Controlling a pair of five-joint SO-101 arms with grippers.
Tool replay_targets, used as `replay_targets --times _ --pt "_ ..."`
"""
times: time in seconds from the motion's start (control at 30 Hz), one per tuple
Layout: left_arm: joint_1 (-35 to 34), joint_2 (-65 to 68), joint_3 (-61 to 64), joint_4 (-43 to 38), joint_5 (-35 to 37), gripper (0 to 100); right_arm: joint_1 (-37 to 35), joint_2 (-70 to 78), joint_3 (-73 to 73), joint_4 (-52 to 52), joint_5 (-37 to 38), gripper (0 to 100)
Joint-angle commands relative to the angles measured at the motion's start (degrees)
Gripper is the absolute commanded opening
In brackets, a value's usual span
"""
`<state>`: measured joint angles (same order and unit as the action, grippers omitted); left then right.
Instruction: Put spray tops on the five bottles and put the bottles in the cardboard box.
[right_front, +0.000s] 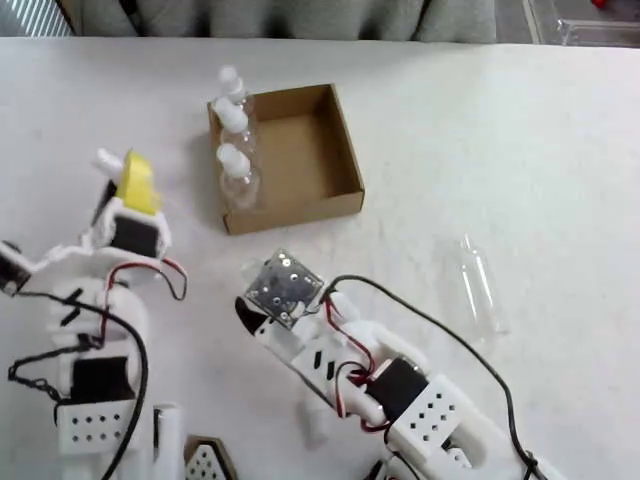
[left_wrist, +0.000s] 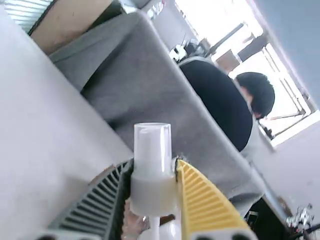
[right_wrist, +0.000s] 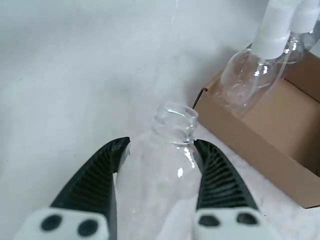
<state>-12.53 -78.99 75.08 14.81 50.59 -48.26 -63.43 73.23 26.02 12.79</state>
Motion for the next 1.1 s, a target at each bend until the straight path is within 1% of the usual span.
replay_targets --times 0.0,0.07,0.17,0.23,0.47,0.63,0.83,0.93,1.07 --pt "-4.3 -4.3 1.3 -5.5 4.5 2 -0.7 -0.7 -0.4 -1.2 0.6 2.1" --pt "-4.4 -5.1 1.6 -5.5 6.9 2 -2.4 -0.7 -0.2 -1.1 0.7 2.1" --pt "-4.1 -5.7 1.5 -4.8 7.0 2 -5.5 -0.7 1.0 -1.2 0.7 2.1" --pt "-2.9 -5.7 1.5 -4.7 7.0 2 -6.1 -0.7 1.1 -1.2 0.7 2.1" --pt "0.1 -5.9 1.3 -1.9 7.0 2 -5.9 -0.7 1.1 -1.4 0.7 2.1" --pt "0.5 -5.9 -1.2 3.3 7.0 2 -3.6 -0.7 1.1 -1.5 0.7 2.1" --pt "0.6 -5.9 -1.6 4.3 7.0 2 -3.2 -0.7 1.1 -1.5 0.7 2.1" --pt "2.5 -6.0 -1.7 4.7 7.0 2 -3.2 -0.7 1.1 -1.4 0.7 2.1" --pt "4.4 -6.0 -3.8 8.7 6.9 2 -3.2 -0.7 1.1 -1.3 0.7 2.1"
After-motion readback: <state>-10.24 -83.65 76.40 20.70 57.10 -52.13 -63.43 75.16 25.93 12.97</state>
